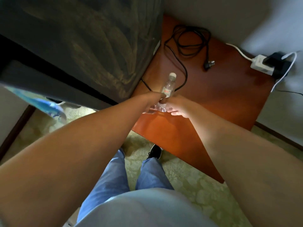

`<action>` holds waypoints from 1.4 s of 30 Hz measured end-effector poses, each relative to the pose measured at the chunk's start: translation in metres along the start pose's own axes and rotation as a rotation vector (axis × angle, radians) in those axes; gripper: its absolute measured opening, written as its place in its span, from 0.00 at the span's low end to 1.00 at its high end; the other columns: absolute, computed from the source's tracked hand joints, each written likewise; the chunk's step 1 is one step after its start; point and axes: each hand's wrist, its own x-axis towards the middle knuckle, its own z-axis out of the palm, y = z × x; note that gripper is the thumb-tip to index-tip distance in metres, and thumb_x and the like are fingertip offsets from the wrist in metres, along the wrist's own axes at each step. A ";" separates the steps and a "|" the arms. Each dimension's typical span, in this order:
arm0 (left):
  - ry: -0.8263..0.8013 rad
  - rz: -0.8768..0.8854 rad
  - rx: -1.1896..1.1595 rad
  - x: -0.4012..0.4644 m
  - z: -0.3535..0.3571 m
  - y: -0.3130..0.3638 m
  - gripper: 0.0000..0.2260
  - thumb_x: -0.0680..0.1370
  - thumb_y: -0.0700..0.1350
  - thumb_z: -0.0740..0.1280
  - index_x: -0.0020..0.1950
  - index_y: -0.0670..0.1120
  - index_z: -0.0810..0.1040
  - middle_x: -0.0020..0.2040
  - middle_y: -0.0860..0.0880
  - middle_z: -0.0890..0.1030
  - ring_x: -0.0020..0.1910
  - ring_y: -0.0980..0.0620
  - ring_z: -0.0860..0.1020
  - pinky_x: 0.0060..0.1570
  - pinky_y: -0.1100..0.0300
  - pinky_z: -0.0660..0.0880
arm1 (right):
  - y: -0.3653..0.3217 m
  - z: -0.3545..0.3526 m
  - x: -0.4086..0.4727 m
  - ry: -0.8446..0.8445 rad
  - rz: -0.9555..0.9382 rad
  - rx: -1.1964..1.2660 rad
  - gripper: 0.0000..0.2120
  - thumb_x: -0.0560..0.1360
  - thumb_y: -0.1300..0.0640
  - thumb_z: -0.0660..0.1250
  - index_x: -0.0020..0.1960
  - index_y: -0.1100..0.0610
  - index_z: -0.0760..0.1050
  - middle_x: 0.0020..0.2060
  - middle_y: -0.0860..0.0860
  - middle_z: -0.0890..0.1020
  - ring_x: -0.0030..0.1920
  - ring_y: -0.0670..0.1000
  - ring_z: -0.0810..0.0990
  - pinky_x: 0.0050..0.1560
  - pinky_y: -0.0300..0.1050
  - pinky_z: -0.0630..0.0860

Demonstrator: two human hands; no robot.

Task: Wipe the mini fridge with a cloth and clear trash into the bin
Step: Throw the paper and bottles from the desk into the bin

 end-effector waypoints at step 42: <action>0.160 -0.118 -0.690 -0.087 -0.448 -0.295 0.15 0.80 0.58 0.64 0.54 0.46 0.78 0.52 0.44 0.84 0.48 0.47 0.83 0.62 0.51 0.78 | -0.225 0.494 -0.018 -0.291 -0.048 -0.624 0.17 0.80 0.48 0.65 0.64 0.56 0.73 0.51 0.56 0.80 0.43 0.54 0.84 0.39 0.44 0.83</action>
